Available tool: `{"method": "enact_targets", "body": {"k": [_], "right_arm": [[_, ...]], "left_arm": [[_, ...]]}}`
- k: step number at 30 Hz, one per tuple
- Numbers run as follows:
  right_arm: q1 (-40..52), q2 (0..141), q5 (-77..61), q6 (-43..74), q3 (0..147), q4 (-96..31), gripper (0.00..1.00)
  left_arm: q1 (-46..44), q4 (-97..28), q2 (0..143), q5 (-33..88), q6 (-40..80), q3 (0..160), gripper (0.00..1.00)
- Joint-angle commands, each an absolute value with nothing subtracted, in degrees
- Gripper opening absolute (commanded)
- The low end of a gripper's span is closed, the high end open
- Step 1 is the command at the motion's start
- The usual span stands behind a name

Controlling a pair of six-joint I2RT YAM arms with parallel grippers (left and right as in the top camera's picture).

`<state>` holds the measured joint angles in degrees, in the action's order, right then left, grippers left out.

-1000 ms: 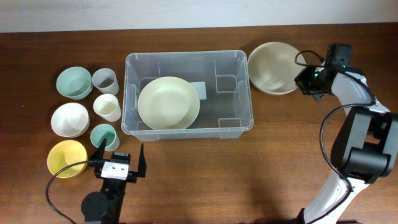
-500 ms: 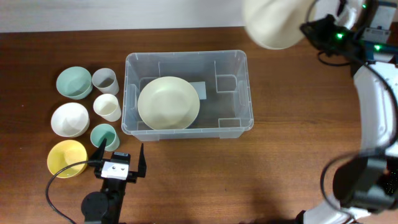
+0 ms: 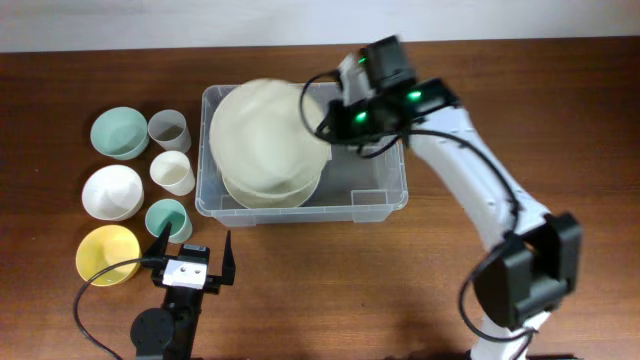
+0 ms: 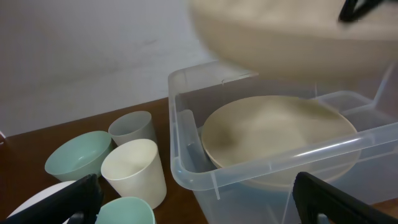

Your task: Pack container

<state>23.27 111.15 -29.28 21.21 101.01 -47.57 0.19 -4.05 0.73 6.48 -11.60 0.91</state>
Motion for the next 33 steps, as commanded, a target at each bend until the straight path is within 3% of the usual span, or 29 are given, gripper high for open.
{"method": "enact_targets", "body": {"k": [1, 33], "right_arm": [[25.39, 114.39, -27.62, 22.13, 100.71, -47.46, 0.04], [26.63, 121.93, -20.80, 23.42, 100.66, -46.26, 0.04]], "left_arm": [[0.54, -4.10, 0.34, 6.68, -12.51, 0.56, 1.00], [0.54, -4.08, 0.34, 6.68, -12.51, 0.56, 1.00]]}}
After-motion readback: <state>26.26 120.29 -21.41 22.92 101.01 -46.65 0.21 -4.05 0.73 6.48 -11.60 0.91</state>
